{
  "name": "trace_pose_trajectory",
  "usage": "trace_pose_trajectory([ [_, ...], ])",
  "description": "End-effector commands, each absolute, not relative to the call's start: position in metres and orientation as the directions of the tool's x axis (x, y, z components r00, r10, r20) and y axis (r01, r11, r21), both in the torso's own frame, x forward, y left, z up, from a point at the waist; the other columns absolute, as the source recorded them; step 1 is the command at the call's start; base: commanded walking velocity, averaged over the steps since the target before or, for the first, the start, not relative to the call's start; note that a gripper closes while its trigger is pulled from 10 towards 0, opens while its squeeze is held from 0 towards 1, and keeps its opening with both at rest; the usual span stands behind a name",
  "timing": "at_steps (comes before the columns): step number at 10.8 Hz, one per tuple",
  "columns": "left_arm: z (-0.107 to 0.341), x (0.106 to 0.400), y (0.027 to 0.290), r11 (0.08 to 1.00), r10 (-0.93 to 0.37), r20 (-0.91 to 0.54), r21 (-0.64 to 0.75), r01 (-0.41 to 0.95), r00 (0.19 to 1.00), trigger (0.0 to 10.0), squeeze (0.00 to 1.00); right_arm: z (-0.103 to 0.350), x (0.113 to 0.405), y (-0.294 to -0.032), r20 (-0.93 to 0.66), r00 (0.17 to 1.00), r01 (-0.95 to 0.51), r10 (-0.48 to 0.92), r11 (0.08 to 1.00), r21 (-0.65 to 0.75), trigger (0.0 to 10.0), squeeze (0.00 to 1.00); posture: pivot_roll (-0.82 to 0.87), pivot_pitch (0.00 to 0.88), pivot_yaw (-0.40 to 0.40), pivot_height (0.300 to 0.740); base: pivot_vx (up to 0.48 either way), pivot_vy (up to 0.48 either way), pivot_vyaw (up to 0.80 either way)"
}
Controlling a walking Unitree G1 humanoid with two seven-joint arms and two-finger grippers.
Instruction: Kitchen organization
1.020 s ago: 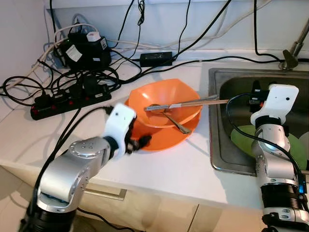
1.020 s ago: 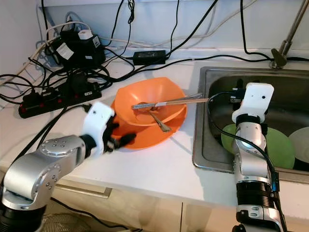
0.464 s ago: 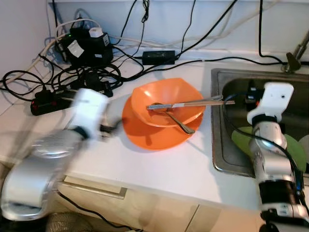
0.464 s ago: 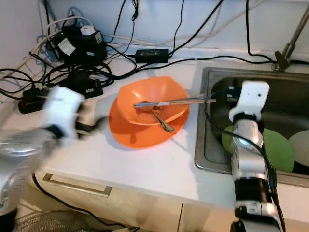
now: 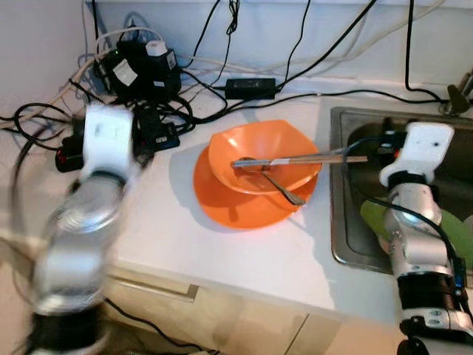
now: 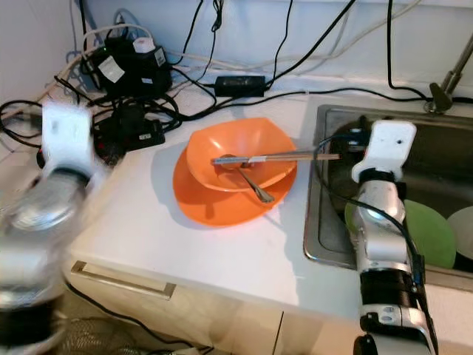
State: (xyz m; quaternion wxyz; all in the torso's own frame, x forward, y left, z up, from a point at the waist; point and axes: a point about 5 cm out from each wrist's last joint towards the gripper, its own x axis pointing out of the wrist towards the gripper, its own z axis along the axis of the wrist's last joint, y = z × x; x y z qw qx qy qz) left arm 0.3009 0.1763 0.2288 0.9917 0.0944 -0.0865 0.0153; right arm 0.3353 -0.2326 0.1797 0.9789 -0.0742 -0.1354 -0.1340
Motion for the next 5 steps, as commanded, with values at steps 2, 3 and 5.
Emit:
trace_pose_trajectory([
  [2, 0.224, 0.317, 0.159, 0.993, -0.009, 0.252, 0.119, -0.021, 0.968, 10.0, 0.00, 0.189, 0.333, -0.230, 0.347, 0.903, 0.296, -0.254, 0.953, -0.072, 10.0, 0.00, 0.10, 0.000, 0.093, 0.740, 0.000, 0.000, 0.00],
  [3, 0.217, 0.323, 0.149, 0.993, -0.039, 0.259, 0.117, 0.009, 0.965, 10.0, 0.00, 0.191, 0.333, -0.225, 0.363, 0.898, 0.286, -0.248, 0.957, -0.053, 10.0, 0.00, 0.10, 0.000, 0.098, 0.740, 0.000, 0.000, 0.00],
  [5, 0.203, 0.334, 0.125, 0.992, -0.115, 0.301, 0.082, 0.094, 0.947, 10.0, 0.00, 0.194, 0.333, -0.207, 0.394, 0.895, 0.247, -0.210, 0.968, -0.044, 10.0, 0.00, 0.07, 0.000, 0.102, 0.740, 0.000, 0.000, 0.00],
])
